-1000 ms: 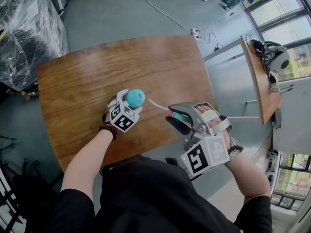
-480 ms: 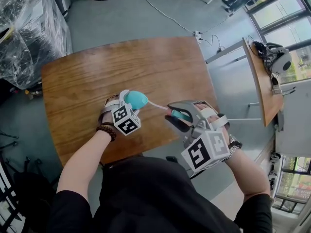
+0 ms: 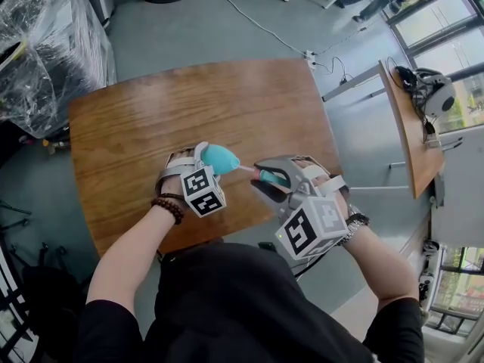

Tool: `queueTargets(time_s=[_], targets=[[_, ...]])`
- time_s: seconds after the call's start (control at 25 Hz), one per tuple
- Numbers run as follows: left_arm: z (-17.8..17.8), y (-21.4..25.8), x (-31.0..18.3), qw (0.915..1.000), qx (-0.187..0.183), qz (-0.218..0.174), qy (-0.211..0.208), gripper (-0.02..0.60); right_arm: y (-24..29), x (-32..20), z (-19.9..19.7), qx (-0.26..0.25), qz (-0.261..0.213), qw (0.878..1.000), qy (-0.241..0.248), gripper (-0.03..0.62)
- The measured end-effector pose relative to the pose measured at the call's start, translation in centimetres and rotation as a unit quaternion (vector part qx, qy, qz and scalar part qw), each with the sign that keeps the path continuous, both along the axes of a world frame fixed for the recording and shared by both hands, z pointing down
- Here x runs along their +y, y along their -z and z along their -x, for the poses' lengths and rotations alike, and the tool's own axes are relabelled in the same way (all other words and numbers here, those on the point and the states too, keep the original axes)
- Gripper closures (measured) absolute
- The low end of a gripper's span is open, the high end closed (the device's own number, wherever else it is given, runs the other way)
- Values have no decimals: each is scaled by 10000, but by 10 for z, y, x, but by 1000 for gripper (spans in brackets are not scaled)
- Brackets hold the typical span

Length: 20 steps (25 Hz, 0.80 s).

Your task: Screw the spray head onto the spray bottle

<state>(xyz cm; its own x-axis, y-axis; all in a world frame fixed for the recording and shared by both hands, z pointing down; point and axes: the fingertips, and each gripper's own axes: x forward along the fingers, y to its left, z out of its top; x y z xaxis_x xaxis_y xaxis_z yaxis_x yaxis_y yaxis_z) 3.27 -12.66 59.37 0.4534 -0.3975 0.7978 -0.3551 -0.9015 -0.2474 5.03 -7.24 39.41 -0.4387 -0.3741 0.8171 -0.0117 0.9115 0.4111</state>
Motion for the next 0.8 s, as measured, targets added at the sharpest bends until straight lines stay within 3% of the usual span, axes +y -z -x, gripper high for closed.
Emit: queueTargets(time_s=[0.8], targets=[[-34,44,39,9980,154,17,-616,175,-38,14,0,139,737,9971,138,467]])
